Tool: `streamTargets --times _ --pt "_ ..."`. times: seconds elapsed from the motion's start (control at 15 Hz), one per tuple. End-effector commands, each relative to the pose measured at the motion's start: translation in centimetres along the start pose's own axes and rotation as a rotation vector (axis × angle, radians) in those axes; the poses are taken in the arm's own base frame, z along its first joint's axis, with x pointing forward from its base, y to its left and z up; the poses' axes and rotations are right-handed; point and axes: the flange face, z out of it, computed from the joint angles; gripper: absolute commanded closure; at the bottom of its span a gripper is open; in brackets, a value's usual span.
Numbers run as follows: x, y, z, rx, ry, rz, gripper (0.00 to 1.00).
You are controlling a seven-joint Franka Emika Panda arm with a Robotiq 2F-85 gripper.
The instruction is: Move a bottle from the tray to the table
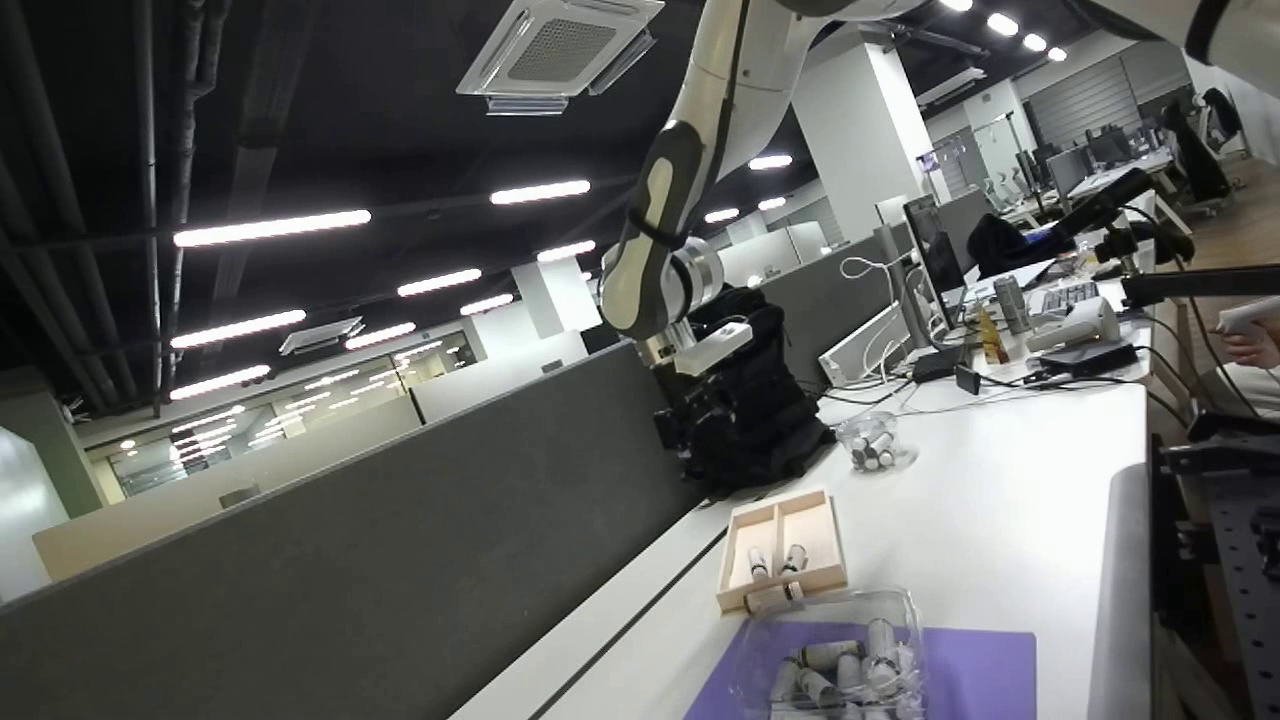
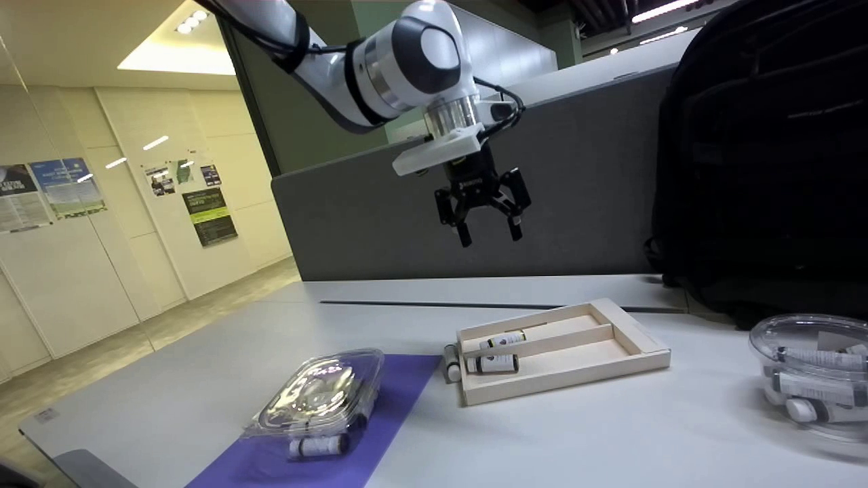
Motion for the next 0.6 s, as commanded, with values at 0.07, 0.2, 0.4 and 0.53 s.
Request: streamTargets --times 0.07,0.2,0.4,0.53 --pt "2.1 1.2 4.0 -0.019 -0.080 0.058 0.00" --pt "1.0 1.2 4.2 -0.013 -0.077 0.024 0.00" --pt "1.0 1.2 5.3 -0.014 -0.088 0.019 0.00" --pt "1.1 1.1 5.0 -0.014 -0.084 0.018 0.00"
